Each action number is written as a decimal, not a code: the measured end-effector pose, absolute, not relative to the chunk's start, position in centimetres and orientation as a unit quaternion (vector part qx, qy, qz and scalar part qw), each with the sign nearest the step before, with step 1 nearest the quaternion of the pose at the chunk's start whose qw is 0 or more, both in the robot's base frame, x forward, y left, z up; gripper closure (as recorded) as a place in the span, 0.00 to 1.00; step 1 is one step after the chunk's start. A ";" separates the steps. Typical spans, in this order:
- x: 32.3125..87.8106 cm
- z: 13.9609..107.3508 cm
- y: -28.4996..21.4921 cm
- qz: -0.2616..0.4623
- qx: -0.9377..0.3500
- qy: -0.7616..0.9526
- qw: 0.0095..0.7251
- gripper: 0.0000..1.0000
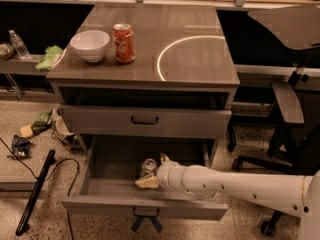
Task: Place 7up can into middle drawer
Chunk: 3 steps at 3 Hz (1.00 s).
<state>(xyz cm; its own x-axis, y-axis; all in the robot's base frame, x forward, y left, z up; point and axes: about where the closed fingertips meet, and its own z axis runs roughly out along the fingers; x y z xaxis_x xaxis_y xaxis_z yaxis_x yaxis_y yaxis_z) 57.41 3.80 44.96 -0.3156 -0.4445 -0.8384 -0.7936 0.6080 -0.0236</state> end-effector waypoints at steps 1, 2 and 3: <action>56.3 46.9 -2.1 0.168 -0.361 0.823 0.406 0.42; 54.2 49.8 -8.7 0.125 -0.325 0.859 0.375 0.65; 52.8 53.2 -12.4 0.122 -0.326 0.861 0.370 0.88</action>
Offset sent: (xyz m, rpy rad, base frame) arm -0.0580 -0.2232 0.1139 -0.2556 0.1604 -0.3630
